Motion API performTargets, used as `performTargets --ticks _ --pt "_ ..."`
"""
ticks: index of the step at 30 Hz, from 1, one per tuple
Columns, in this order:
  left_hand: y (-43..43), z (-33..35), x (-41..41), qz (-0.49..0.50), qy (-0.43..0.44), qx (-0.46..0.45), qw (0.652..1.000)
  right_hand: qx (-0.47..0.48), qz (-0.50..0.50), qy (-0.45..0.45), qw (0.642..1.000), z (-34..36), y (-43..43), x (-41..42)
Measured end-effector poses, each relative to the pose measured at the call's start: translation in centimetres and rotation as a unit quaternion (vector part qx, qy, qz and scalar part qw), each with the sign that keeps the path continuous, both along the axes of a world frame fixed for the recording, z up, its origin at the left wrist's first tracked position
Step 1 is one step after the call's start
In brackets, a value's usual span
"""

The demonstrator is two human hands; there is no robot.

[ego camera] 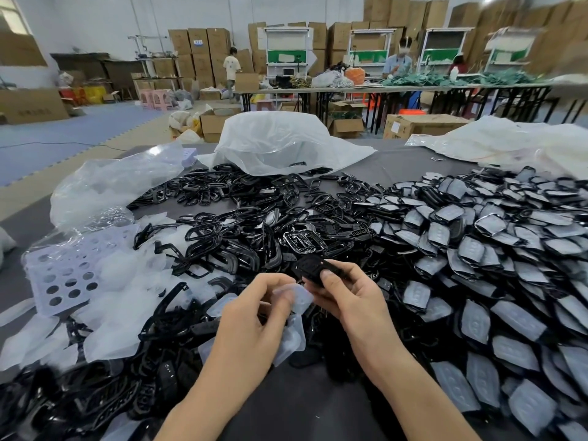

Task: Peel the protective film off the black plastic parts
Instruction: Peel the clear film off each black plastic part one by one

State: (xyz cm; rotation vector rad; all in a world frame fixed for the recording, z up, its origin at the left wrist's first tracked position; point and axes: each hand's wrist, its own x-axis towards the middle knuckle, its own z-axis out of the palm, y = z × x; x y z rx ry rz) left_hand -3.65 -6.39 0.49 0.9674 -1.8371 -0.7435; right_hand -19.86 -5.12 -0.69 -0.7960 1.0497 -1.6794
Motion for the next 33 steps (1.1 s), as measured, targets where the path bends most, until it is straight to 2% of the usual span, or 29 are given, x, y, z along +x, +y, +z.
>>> performTargets --ticks 11,17,22,27,33 --pt "-0.3 -0.5 -0.2 -0.014 0.120 0.129 0.984 0.020 0.062 0.155 0.986 0.4 0.9 0.8" --pt "-0.4 -0.4 -0.2 0.006 0.169 0.155 0.973 0.001 0.077 0.189 0.979 0.6 1.2 1.0" --pt "-0.7 -0.1 -0.1 -0.013 0.149 0.152 0.977 -0.018 0.079 0.173 0.982 0.7 1.1 1.0" --pt "-0.6 0.4 0.2 -0.045 0.152 0.164 0.974 -0.037 0.104 0.095 0.989 1.2 1.2 1.2" --pt "-0.4 0.3 -0.2 -0.064 0.132 0.184 0.972 -0.007 0.069 0.123 0.990 0.9 1.1 1.1"
